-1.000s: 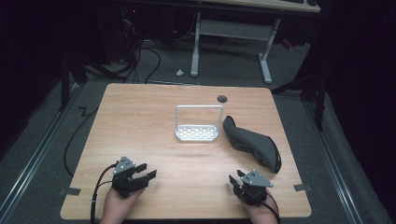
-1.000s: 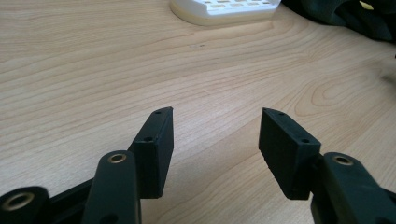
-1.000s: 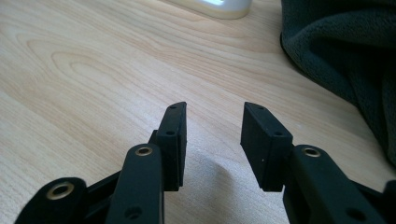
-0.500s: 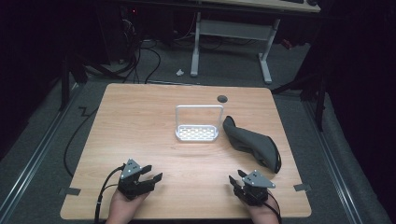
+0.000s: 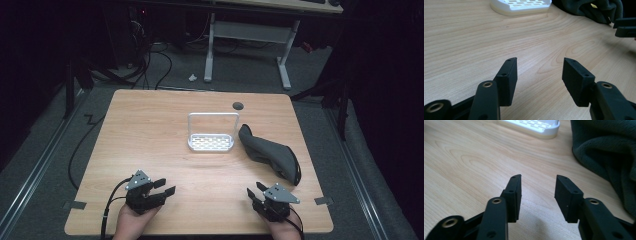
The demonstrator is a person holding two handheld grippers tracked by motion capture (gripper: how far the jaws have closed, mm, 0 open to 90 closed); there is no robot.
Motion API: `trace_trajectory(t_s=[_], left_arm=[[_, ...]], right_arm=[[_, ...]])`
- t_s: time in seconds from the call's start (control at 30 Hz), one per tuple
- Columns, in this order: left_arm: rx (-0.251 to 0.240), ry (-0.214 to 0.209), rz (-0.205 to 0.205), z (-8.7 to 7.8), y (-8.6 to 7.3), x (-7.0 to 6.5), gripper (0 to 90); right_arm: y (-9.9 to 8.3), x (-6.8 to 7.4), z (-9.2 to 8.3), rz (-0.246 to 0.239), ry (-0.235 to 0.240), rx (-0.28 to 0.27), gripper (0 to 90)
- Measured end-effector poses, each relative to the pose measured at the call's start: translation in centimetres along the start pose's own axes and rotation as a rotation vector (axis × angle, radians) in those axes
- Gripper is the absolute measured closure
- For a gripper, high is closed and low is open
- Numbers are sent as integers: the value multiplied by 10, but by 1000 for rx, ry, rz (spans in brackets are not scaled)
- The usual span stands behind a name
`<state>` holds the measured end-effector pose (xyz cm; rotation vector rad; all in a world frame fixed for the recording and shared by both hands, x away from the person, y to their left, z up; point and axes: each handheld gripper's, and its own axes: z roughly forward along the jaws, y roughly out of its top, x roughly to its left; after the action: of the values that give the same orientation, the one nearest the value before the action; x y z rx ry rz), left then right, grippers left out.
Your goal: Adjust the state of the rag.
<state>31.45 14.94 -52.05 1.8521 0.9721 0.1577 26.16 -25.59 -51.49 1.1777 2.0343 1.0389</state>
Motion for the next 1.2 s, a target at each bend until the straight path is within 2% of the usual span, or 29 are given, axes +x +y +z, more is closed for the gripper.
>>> trace_trajectory(t_s=[0.17,0.27,0.4,0.43,0.47,0.5,0.57,0.6,0.63,0.67,0.7,0.83,0.93,1.0,1.07,1.1,1.13,1.17,1.2], left_arm=[[9,-8,-23,1,-2,4,463],[12,-16,-37,1,-3,7,459],[21,-26,-45,1,-3,11,455],[21,-26,-45,1,-3,11,455],[22,-28,-48,1,-3,12,455],[22,-29,-48,1,-3,12,453],[25,-31,-44,0,-3,12,452],[24,-33,-44,0,-4,11,452],[23,-35,-43,0,-4,10,449],[23,-35,-43,0,-4,10,449],[27,-33,-39,0,-4,9,448],[32,-35,-37,0,-5,8,446],[36,-39,-37,1,-5,9,445],[44,-38,-33,2,-5,9,442],[46,-40,-36,2,-6,9,441],[48,-40,-40,2,-7,10,441],[48,-39,-45,3,-8,10,441],[49,-39,-48,3,-8,10,441],[52,-40,-47,4,-8,10,440]], right_arm=[[9,-5,-16,24,-16,-38,672],[15,-14,-27,11,-49,-42,717],[21,-29,-36,29,-82,-49,727],[21,-29,-36,29,-82,-49,727],[23,-35,-38,36,-88,-52,727],[27,-48,-42,49,-110,-51,726],[32,-58,-44,65,-131,-50,717],[32,-58,-44,65,-131,-50,717],[38,-70,-44,67,-161,-51,700],[38,-70,-44,67,-161,-51,700],[43,-81,-43,80,-184,-47,690],[49,-98,-39,106,-211,-41,649],[50,-112,-31,157,-226,-27,584],[45,-118,-26,192,-233,-40,548],[38,-122,-22,258,-224,-65,518],[29,-126,-18,307,-227,-90,501],[29,-126,-18,307,-227,-90,501],[25,-132,-13,326,-209,-61,475],[23,-134,-13,332,-210,-63,478]])
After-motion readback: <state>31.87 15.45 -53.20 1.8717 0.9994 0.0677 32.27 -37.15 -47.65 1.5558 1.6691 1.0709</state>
